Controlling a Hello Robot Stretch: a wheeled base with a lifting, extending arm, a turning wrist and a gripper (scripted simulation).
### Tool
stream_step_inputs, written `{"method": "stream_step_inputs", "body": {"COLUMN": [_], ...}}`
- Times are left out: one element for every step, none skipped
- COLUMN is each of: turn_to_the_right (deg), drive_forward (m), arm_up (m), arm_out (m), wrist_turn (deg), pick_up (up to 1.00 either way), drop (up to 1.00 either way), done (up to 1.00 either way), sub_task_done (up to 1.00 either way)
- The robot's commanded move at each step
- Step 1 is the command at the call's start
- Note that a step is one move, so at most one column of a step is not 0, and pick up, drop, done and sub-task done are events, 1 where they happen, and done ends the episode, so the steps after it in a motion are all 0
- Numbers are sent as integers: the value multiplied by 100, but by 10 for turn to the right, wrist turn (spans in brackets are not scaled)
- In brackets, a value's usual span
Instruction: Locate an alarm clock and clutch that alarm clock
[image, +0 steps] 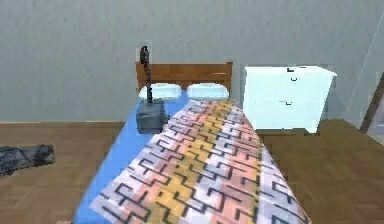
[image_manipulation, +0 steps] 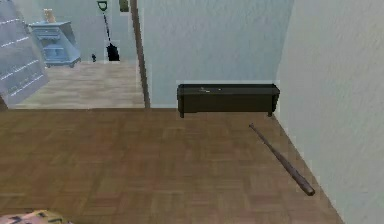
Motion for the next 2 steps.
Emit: {"method": "stream_step_inputs", "body": {"turn_to_the_right": [-450,-450], "drive_forward": [0,0], "arm_up": [0,0], "arm_out": [0,0], "wrist_turn": [0,0], "pick_up": [0,0], "drop": [0,0], "done": [0,0], "sub_task_done": [0,0]}}
